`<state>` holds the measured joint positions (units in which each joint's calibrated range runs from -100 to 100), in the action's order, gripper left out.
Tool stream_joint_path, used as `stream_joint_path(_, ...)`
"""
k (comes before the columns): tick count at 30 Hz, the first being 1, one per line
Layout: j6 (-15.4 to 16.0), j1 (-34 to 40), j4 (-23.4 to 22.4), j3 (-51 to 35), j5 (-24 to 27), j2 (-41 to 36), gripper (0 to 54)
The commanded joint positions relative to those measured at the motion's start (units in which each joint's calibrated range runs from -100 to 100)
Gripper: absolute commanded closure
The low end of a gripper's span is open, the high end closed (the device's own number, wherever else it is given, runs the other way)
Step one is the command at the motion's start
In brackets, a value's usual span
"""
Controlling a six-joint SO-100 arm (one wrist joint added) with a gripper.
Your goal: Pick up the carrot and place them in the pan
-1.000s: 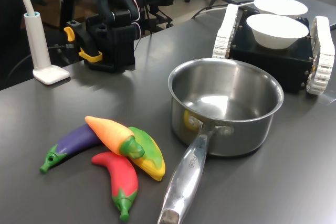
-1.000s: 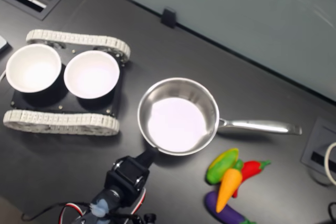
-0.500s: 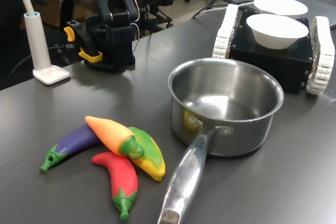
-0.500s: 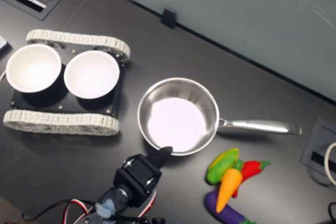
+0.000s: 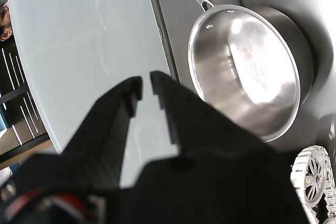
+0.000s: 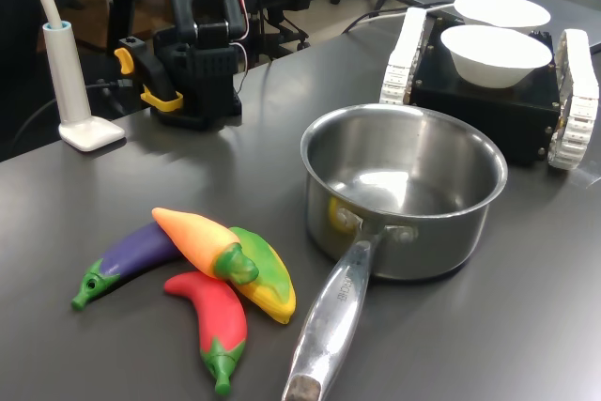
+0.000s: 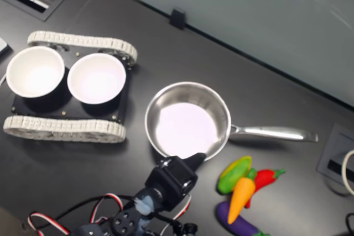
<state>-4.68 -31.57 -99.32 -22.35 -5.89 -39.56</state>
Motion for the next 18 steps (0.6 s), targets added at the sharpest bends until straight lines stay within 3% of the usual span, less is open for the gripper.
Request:
stream_joint_path(1, 1.7, -4.7, -0.2, -4.7, -0.4, 3.2, 48.6)
stream_joint_path(3, 3.9, -7.9, -0.2, -5.7, -0.9, 4.9, 48.5)
stream_joint_path(10, 7.4, -16.0, 0.2, -11.6, -2.5, 12.7, 48.6)
stream_joint_path(18, 9.0, -20.4, 0.5, -13.4, -4.3, 18.3, 48.5)
